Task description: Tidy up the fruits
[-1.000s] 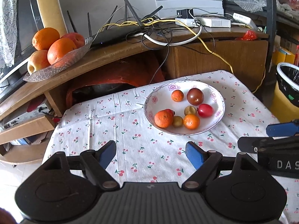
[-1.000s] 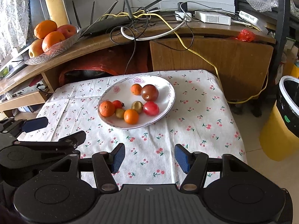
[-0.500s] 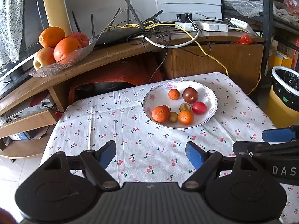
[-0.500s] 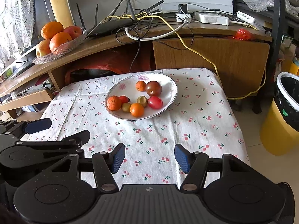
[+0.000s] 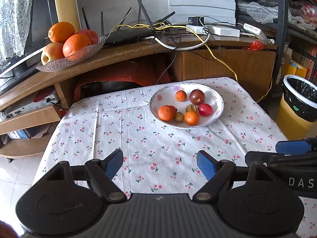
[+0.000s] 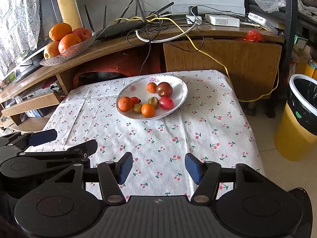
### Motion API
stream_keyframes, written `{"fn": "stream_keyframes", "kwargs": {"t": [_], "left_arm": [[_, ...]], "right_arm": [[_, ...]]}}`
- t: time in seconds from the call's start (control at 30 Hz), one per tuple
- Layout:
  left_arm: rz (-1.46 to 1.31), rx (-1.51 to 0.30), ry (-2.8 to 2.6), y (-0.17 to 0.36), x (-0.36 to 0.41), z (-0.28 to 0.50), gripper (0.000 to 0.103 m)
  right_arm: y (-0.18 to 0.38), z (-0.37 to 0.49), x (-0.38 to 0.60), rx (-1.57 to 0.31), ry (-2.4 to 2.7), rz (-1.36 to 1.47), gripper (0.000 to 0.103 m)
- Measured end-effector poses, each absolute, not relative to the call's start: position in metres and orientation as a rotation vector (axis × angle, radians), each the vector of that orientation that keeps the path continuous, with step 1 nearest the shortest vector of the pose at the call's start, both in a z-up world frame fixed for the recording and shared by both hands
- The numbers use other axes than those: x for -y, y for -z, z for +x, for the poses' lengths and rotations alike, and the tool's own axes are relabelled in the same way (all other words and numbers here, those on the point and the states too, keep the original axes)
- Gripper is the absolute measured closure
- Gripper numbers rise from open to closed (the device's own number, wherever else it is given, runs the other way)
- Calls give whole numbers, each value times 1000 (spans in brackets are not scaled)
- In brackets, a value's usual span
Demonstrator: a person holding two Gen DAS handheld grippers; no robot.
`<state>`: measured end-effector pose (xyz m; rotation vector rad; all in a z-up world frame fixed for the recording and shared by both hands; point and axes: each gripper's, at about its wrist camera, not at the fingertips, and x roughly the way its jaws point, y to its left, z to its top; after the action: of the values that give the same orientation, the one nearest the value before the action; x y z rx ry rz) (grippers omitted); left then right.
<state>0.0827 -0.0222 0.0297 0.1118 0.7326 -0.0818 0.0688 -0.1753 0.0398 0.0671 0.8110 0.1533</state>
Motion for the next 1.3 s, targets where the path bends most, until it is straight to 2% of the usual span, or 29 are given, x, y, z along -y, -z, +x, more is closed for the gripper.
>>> {"fn": "stream_keyframes", "kwargs": {"t": [1.3], "left_arm": [[119,-722,40,-32,16,42,14]], "right_arm": [[-38,42,168,-821,-158,47,48]]}}
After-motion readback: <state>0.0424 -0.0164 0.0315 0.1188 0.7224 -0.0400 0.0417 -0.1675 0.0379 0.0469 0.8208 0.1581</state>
